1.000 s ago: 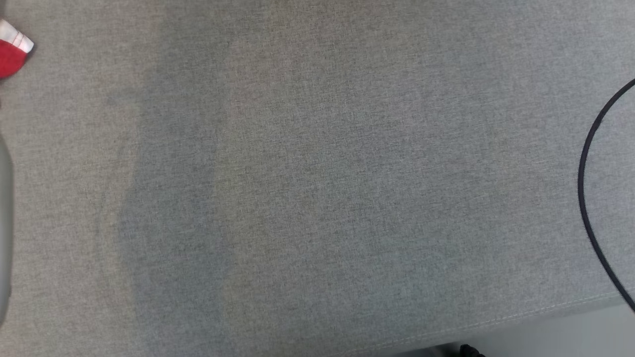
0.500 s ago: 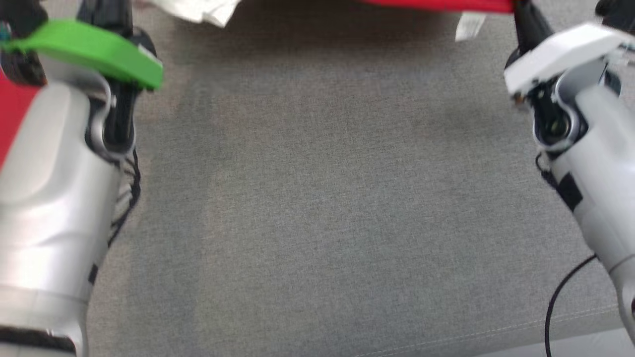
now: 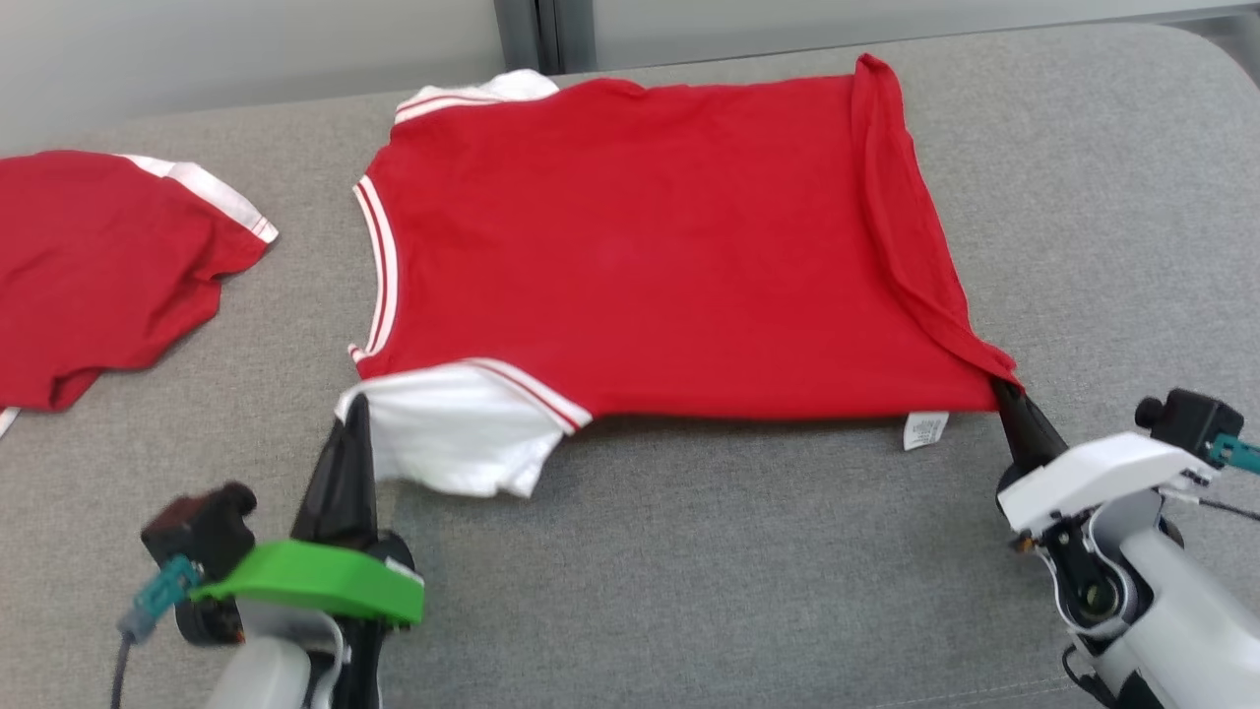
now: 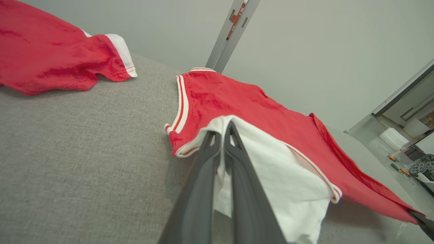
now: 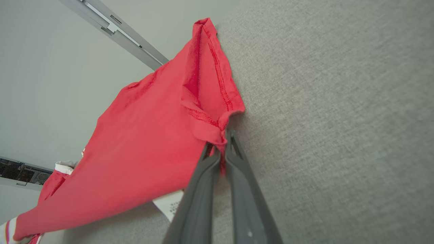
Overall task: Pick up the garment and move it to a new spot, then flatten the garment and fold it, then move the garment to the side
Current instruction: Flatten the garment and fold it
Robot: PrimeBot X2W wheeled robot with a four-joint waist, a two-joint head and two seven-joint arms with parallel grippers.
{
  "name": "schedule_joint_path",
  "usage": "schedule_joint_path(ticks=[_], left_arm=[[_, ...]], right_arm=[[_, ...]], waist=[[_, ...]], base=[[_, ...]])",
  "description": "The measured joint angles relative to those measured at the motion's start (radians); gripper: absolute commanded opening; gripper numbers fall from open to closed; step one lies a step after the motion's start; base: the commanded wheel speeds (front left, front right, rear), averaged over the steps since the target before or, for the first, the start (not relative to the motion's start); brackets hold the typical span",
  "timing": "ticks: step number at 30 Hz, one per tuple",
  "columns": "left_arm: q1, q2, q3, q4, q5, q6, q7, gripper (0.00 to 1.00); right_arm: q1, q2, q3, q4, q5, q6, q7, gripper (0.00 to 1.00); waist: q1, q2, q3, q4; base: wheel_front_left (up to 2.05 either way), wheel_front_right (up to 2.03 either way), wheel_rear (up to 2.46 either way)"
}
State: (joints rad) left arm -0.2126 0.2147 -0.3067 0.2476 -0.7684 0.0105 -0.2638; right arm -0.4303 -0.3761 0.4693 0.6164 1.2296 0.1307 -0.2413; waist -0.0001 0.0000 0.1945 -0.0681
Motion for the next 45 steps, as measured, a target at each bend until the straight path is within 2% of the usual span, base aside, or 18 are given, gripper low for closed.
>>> schedule_joint_path(ticks=[7, 13, 19, 27, 39, 45], left_arm=[[0.211, -0.034, -0.022, -0.070, 0.023, 0.026, 0.000, 0.00], [0.269, -0.042, -0.047, -0.094, 0.023, 0.028, 0.005, 0.00], [0.277, -0.040, -0.054, -0.091, 0.022, 0.027, 0.007, 0.00], [0.256, -0.030, -0.077, -0.083, 0.026, 0.004, 0.028, 0.00], [0.055, 0.016, -0.083, -0.051, 0.046, -0.023, 0.109, 0.00], [-0.089, 0.012, -0.092, 0.044, 0.051, -0.046, 0.146, 0.00]], right_arm=[[0.204, -0.023, -0.074, -0.082, 0.018, 0.000, -0.011, 0.00], [0.333, -0.028, -0.128, -0.146, 0.022, 0.000, -0.005, 0.00], [0.398, -0.016, -0.181, -0.197, 0.018, 0.000, 0.032, 0.00], [0.396, 0.024, -0.259, -0.244, -0.022, 0.000, 0.092, 0.00], [0.302, 0.100, -0.384, -0.263, -0.065, 0.000, 0.250, 0.00], [0.187, 0.136, -0.448, -0.230, -0.141, 0.000, 0.336, 0.00]], waist=[[0.0000, 0.0000, -0.054, 0.009], [0.0000, 0.0000, -0.081, 0.027], [0.0000, 0.0000, -0.087, 0.038], [0.0000, 0.0000, -0.092, 0.035], [0.0000, 0.0000, -0.075, 0.013], [0.0000, 0.0000, -0.037, -0.008]], base=[[0.00, 0.00, 0.00], [0.00, 0.00, 0.00], [0.00, 0.00, 0.00], [0.00, 0.00, 0.00], [0.00, 0.00, 0.00], [0.00, 0.00, 0.00]])
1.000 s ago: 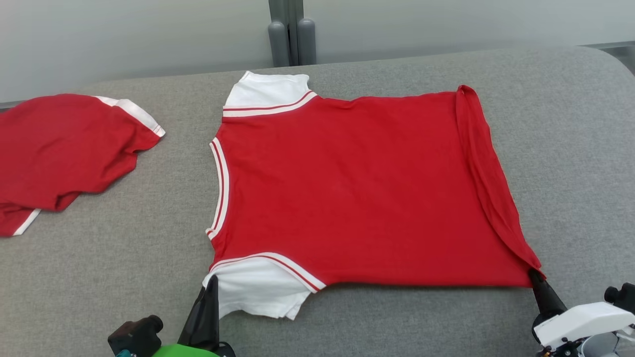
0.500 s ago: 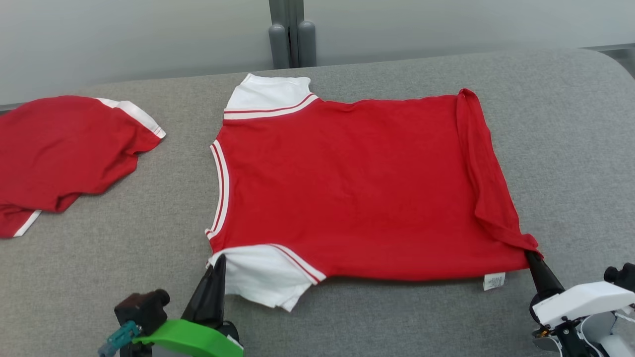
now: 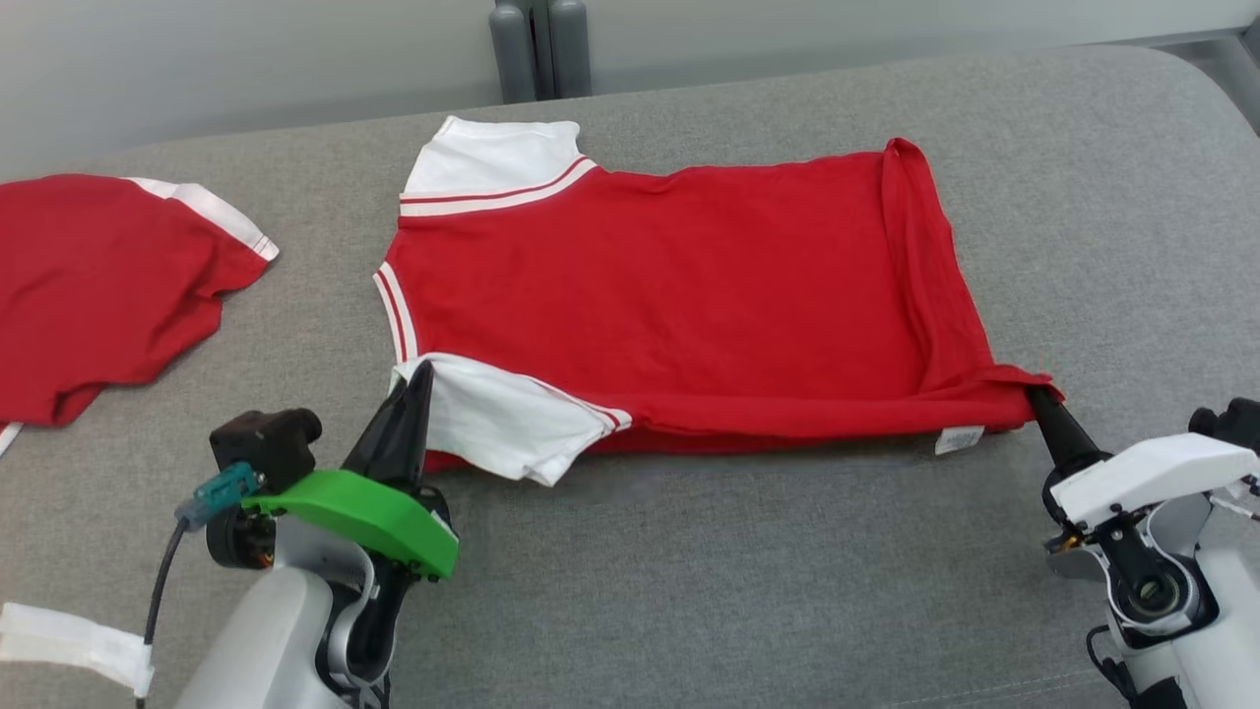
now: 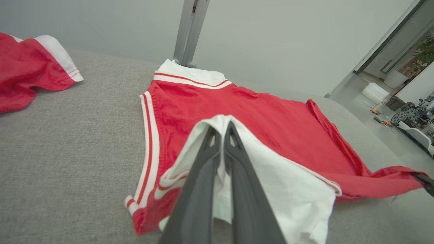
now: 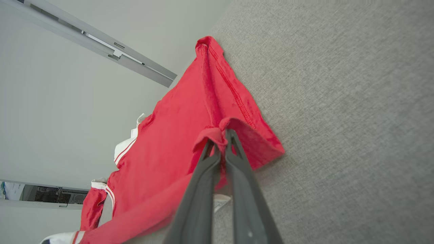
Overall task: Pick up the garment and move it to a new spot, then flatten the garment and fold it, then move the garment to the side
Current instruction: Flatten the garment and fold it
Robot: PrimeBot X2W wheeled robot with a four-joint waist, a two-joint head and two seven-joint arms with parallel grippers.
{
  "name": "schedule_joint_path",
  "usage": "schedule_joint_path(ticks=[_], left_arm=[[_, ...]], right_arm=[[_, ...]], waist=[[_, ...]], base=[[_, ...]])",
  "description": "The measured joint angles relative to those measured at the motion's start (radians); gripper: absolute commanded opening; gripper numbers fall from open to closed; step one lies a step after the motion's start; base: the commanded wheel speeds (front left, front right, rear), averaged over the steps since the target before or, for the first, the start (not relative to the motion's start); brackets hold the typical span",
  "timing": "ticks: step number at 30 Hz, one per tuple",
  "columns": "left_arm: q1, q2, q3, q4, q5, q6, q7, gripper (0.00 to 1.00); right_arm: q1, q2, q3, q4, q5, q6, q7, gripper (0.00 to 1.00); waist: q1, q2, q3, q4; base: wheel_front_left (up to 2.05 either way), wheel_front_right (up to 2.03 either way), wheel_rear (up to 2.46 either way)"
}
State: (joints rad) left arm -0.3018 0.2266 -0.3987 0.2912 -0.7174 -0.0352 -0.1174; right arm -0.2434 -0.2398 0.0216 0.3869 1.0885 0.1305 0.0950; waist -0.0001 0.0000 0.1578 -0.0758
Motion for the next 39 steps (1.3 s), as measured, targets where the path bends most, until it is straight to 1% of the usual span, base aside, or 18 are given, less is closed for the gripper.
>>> schedule_joint_path(ticks=[8, 9, 10, 11, 15, 20, 23, 28, 30, 34, 39], left_arm=[[-0.169, -0.021, 0.003, 0.194, -0.003, -0.027, 0.014, 0.00], [-0.186, -0.025, 0.002, 0.218, -0.003, -0.030, 0.006, 0.07], [-0.200, -0.029, 0.003, 0.241, -0.002, -0.032, -0.003, 0.59], [-0.216, -0.032, 0.002, 0.268, 0.000, -0.035, -0.016, 1.00], [-0.251, -0.043, -0.002, 0.347, 0.026, -0.043, -0.075, 1.00], [-0.245, -0.051, 0.005, 0.395, 0.026, -0.056, -0.120, 1.00], [-0.198, -0.052, 0.010, 0.401, 0.026, -0.062, -0.132, 1.00], [-0.113, -0.051, 0.015, 0.403, 0.026, -0.066, -0.140, 1.00], [-0.093, -0.050, 0.012, 0.411, 0.031, -0.066, -0.140, 1.00], [-0.087, -0.054, 0.001, 0.434, 0.032, -0.066, -0.131, 1.00], [-0.097, -0.058, -0.007, 0.470, 0.033, -0.066, -0.126, 1.00]], right_arm=[[-0.154, 0.046, -0.048, 0.085, -0.123, 0.000, 0.057, 0.00], [-0.172, 0.051, -0.051, 0.090, -0.136, 0.000, 0.055, 0.39], [-0.184, 0.055, -0.054, 0.092, -0.147, 0.000, 0.049, 1.00], [-0.198, 0.059, -0.056, 0.097, -0.159, 0.000, 0.046, 1.00], [-0.209, 0.056, -0.030, 0.100, -0.226, 0.000, 0.003, 1.00], [-0.160, 0.015, 0.022, 0.057, -0.264, 0.000, -0.064, 1.00], [-0.099, -0.019, 0.050, 0.039, -0.285, 0.000, -0.105, 1.00], [-0.034, -0.056, 0.087, 0.038, -0.321, 0.000, -0.142, 1.00], [-0.029, -0.070, 0.101, 0.045, -0.348, 0.000, -0.158, 1.00], [-0.040, -0.071, 0.121, 0.078, -0.359, 0.000, -0.167, 1.00], [-0.102, -0.070, 0.151, 0.157, -0.388, 0.000, -0.177, 1.00]], waist=[[0.0000, 0.0000, 0.051, -0.018], [0.0000, 0.0000, 0.057, -0.019], [0.0000, 0.0000, 0.062, -0.020], [0.0000, 0.0000, 0.067, -0.020], [0.0001, 0.0000, 0.077, -0.019], [0.0000, 0.0000, 0.068, -0.006], [0.0000, 0.0000, 0.054, 0.002], [0.0000, 0.0000, 0.036, 0.013], [0.0000, 0.0000, 0.034, 0.016], [0.0001, 0.0000, 0.039, 0.016], [0.0000, 0.0000, 0.058, 0.014]], base=[[0.00, 0.00, 0.00], [0.00, 0.00, 0.00], [0.00, 0.00, 0.00], [0.00, 0.00, 0.00], [0.00, 0.00, 0.00], [0.00, 0.00, 0.00], [0.00, 0.00, 0.00], [0.00, 0.00, 0.00], [0.00, 0.00, 0.00], [0.00, 0.00, 0.00], [0.00, 0.00, 0.00]])
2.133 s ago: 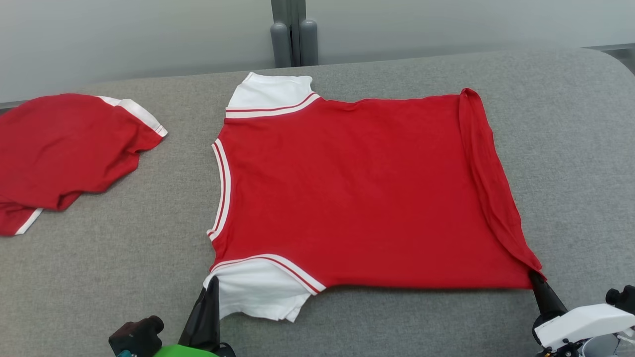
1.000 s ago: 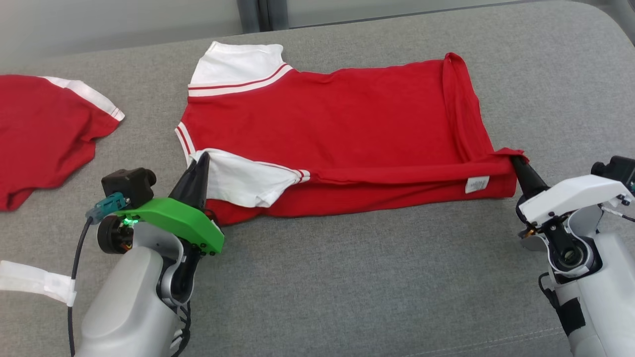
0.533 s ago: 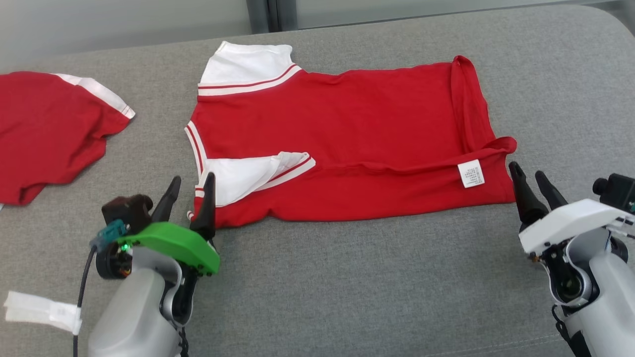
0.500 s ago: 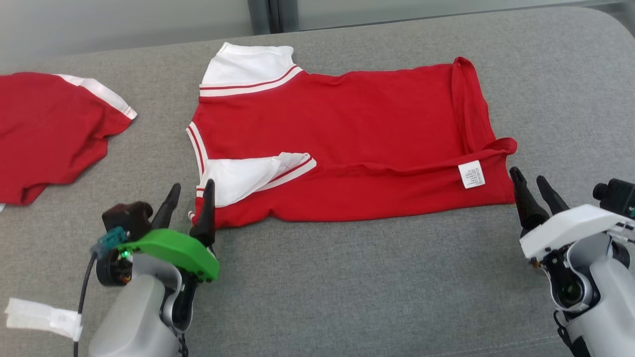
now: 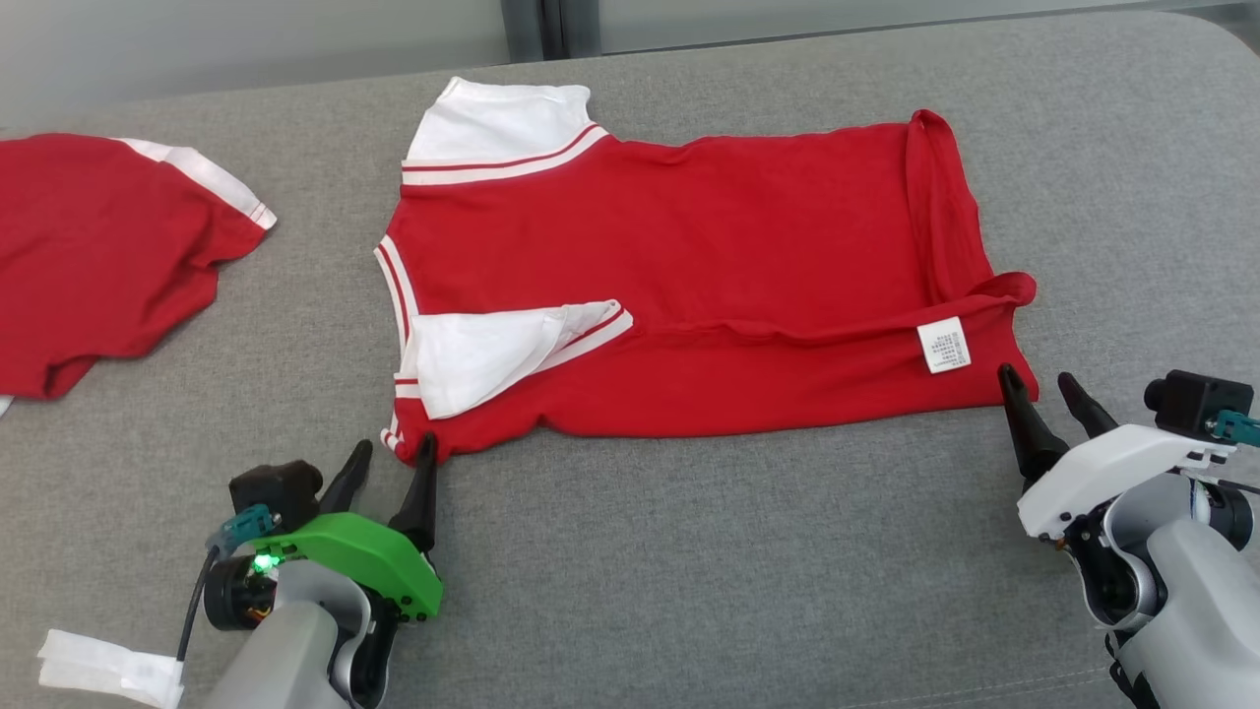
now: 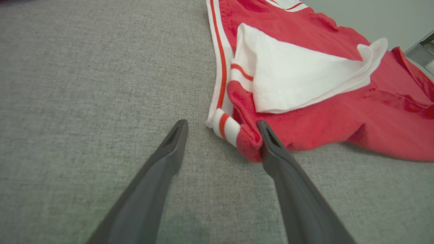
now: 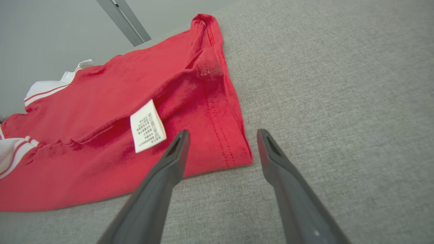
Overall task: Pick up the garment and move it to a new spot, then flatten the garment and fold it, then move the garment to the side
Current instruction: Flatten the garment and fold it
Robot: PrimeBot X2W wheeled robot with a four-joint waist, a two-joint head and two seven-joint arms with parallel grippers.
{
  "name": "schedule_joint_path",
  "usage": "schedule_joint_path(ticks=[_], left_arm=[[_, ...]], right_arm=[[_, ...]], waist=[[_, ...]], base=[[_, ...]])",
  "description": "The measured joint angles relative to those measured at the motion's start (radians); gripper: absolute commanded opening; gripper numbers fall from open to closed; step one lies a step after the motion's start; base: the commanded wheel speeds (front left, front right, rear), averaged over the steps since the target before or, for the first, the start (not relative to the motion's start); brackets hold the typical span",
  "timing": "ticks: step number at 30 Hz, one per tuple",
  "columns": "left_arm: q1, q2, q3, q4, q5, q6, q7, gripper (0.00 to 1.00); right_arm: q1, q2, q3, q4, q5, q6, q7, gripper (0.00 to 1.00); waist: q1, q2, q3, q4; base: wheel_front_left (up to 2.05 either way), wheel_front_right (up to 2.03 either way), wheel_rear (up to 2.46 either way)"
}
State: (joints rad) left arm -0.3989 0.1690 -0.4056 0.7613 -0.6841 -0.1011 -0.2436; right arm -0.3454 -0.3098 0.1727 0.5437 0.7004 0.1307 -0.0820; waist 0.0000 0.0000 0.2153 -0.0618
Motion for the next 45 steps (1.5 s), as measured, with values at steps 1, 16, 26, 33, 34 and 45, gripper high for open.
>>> schedule_joint_path(ticks=[1, 16, 26, 33, 34, 45], left_arm=[[-0.010, -0.002, -0.001, 0.006, 0.000, 0.000, 0.000, 1.00], [-0.056, -0.032, -0.003, 0.040, -0.046, -0.022, -0.011, 0.00], [0.086, -0.024, 0.044, -0.088, -0.066, -0.022, -0.018, 0.00], [0.285, -0.024, 0.045, -0.249, -0.061, 0.022, -0.019, 0.00], [0.304, -0.024, 0.044, -0.267, -0.058, 0.028, -0.019, 0.00], [0.383, -0.030, 0.053, -0.381, 0.010, 0.079, -0.020, 1.00]], right_arm=[[-0.012, 0.001, 0.008, 0.023, -0.006, 0.000, -0.004, 1.00], [-0.111, 0.033, 0.100, 0.228, 0.045, 0.000, -0.077, 0.00], [0.028, -0.017, 0.128, 0.099, 0.138, 0.000, -0.144, 0.00], [0.220, -0.055, 0.074, -0.022, 0.171, 0.001, -0.136, 0.00], [0.241, -0.055, 0.065, -0.034, 0.171, 0.001, -0.129, 0.00], [0.323, -0.004, -0.042, -0.128, 0.101, 0.001, -0.107, 1.00]], waist=[[0.0000, 0.0000, 0.005, 0.000], [0.0000, 0.0000, 0.020, 0.017], [0.0000, 0.0000, -0.058, 0.026], [0.0000, 0.0000, -0.101, 0.032], [0.0000, 0.0000, -0.104, 0.033], [0.0000, 0.0000, -0.124, 0.044]], base=[[0.00, 0.00, 0.00], [0.00, 0.00, 0.00], [0.00, 0.00, 0.00], [0.00, 0.00, 0.00], [0.00, 0.00, 0.00], [0.00, 0.00, 0.00]])
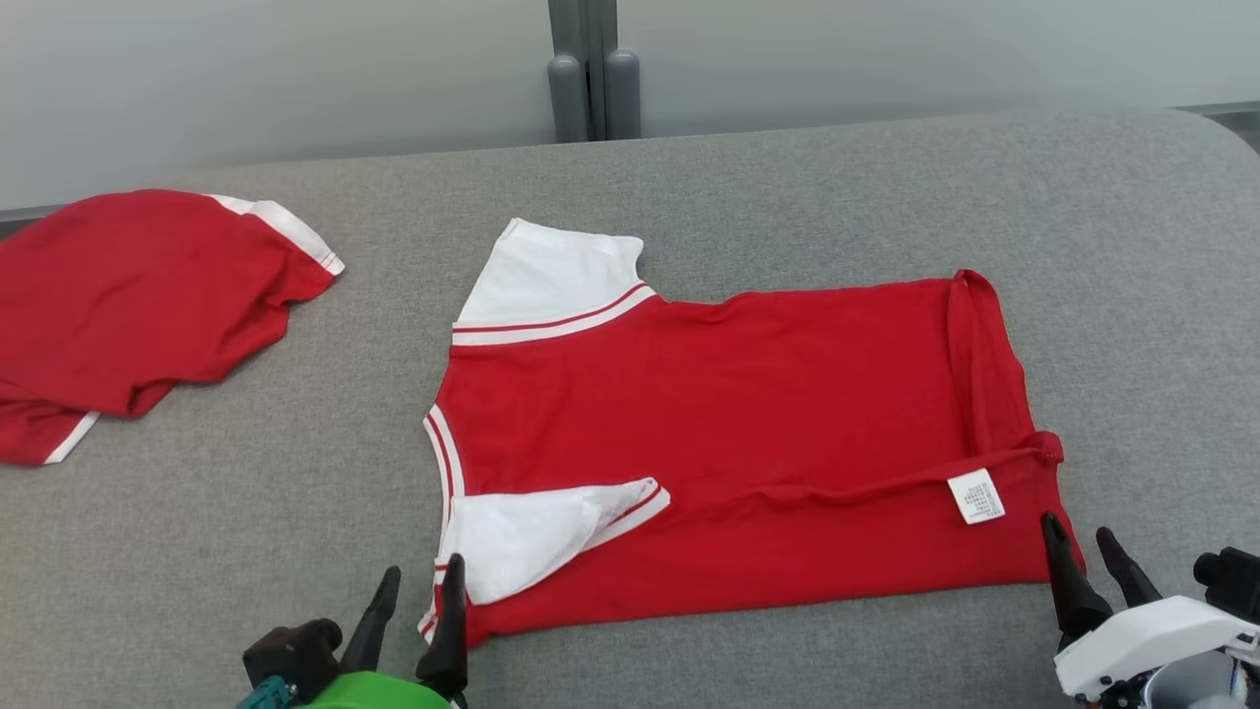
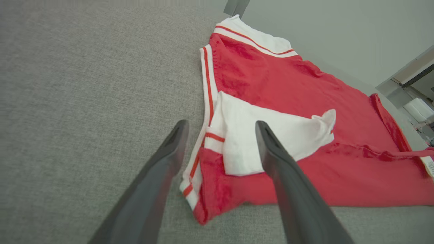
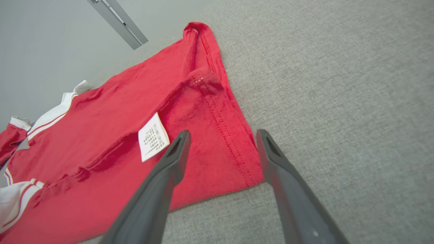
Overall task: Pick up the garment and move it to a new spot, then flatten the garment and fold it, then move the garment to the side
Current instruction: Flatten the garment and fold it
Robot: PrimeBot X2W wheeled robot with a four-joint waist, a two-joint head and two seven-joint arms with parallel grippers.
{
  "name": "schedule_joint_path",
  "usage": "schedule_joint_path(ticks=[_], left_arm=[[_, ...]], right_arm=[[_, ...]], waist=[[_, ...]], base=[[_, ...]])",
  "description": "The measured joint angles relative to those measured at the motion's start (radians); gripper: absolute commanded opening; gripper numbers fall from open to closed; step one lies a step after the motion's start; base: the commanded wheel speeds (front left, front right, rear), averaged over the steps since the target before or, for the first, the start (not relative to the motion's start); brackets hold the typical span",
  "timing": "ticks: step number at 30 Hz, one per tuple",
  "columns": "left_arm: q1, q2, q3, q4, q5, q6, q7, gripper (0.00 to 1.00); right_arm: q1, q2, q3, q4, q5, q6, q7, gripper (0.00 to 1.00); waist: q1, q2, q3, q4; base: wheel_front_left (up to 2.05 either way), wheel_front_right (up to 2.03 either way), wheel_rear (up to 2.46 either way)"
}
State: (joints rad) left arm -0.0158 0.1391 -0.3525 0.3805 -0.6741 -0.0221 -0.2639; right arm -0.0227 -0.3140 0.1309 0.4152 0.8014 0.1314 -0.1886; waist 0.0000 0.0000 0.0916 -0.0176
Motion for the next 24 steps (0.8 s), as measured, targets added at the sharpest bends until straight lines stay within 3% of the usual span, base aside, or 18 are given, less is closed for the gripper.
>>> schedule_joint_path(ticks=[10, 24], left_arm=[[-0.002, -0.015, 0.154, -0.126, 0.112, 0.005, 0.000, 1.00], [-0.010, -0.033, 0.311, -0.229, 0.282, -0.032, 0.000, 1.00]], right_arm=[[-0.026, 0.040, -0.027, -0.123, -0.199, 0.000, -0.061, 1.00], [-0.016, 0.115, -0.056, -0.323, -0.417, 0.000, -0.074, 1.00]], waist=[[0.0000, 0.0000, -0.029, -0.002], [0.0000, 0.0000, -0.073, -0.001]], base=[[0.00, 0.00, 0.00], [0.00, 0.00, 0.00]])
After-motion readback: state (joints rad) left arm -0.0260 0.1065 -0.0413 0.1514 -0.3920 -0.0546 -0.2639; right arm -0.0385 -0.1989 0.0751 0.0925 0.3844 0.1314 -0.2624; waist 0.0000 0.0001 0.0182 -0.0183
